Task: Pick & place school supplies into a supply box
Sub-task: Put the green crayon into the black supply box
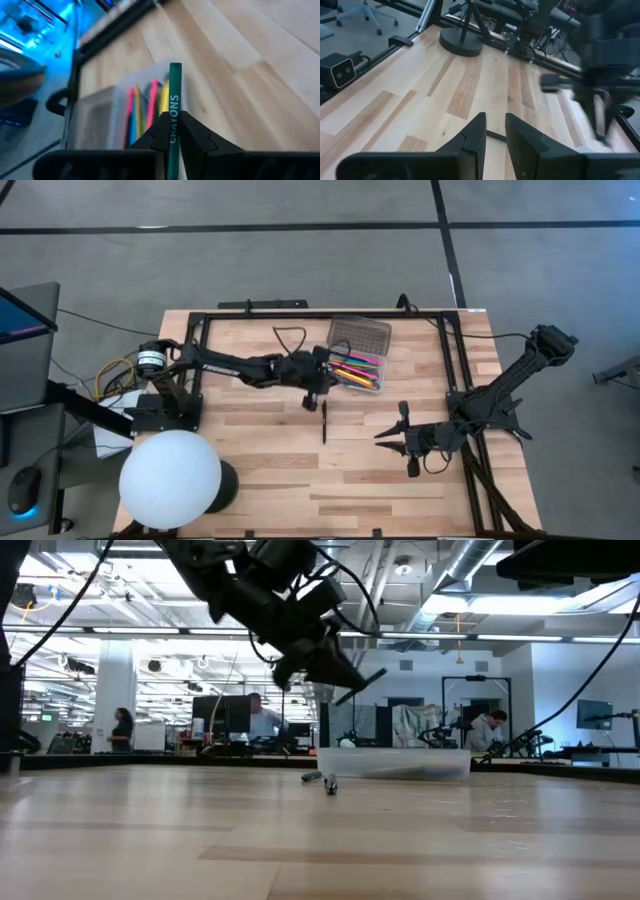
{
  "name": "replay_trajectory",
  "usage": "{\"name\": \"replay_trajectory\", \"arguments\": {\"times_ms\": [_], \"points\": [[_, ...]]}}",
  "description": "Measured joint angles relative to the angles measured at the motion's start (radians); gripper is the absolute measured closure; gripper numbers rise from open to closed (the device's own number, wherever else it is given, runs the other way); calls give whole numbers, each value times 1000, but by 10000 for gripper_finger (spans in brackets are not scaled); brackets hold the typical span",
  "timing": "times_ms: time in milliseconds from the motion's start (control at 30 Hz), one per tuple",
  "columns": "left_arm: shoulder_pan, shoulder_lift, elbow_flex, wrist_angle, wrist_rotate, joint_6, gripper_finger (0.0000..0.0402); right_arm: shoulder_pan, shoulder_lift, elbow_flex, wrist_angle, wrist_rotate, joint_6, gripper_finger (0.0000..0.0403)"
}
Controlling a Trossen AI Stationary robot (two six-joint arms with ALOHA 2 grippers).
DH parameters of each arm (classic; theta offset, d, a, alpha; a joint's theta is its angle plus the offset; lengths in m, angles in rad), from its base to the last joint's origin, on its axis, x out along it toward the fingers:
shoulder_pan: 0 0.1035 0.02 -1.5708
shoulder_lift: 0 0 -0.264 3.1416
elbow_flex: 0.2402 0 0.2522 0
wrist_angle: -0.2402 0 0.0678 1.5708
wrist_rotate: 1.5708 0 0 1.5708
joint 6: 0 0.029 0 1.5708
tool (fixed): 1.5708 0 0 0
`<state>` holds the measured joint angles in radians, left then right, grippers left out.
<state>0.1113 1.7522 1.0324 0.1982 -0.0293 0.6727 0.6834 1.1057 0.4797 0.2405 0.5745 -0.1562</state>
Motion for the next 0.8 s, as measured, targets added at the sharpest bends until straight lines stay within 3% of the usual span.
{"name": "replay_trajectory", "arguments": {"times_ms": [200, 500, 800], "points": [[86, 62, 2, 114, 104, -26, 384, 0, 0, 0, 0, 0, 0, 336], [171, 219, 78, 132, 95, -83, 383, 0, 0, 0, -16, 1, 0, 336], [186, 247, 96, 128, 95, -105, 378, 0, 0, 0, -26, 1, 3, 336]]}}
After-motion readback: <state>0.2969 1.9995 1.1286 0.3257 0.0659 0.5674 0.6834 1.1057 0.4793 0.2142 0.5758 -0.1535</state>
